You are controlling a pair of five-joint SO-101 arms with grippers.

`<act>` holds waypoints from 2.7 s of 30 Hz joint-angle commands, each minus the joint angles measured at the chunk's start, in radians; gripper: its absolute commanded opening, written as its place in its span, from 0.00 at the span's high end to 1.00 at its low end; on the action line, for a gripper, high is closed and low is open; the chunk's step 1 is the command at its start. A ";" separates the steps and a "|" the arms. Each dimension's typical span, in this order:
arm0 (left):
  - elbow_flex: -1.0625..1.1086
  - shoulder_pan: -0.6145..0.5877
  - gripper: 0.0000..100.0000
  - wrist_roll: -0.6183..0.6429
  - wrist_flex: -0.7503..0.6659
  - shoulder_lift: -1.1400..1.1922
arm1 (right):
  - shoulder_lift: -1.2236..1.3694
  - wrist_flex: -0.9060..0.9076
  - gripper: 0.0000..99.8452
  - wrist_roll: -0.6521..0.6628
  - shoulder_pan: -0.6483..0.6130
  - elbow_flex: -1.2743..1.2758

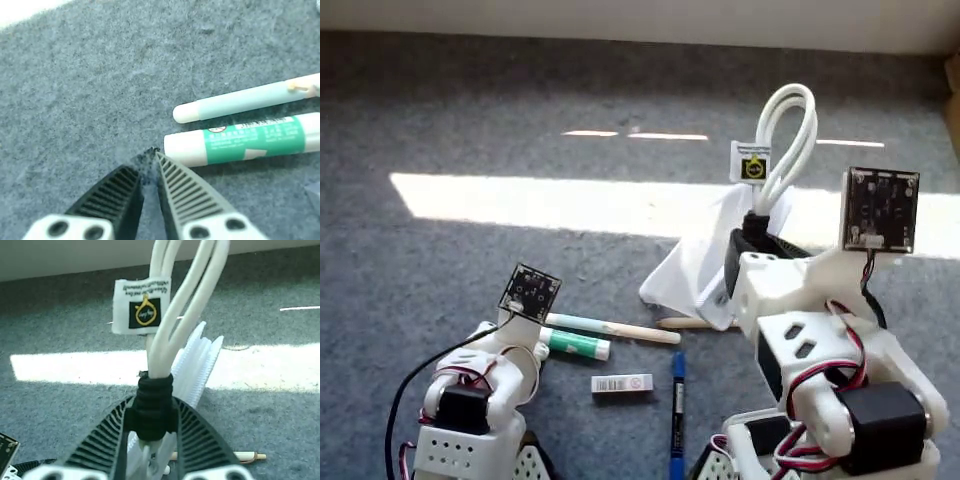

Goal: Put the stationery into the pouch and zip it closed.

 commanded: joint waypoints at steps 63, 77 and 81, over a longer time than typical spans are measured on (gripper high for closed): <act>-0.248 -0.188 0.99 0.009 0.006 -0.005 | -0.604 -0.352 1.00 -0.233 0.150 0.727; -0.613 -0.111 0.89 0.015 0.014 -0.004 | -0.604 -0.354 1.00 -0.302 0.148 0.719; -0.621 -0.054 0.70 0.049 0.031 -0.004 | -0.604 -0.354 1.00 -0.302 0.148 0.719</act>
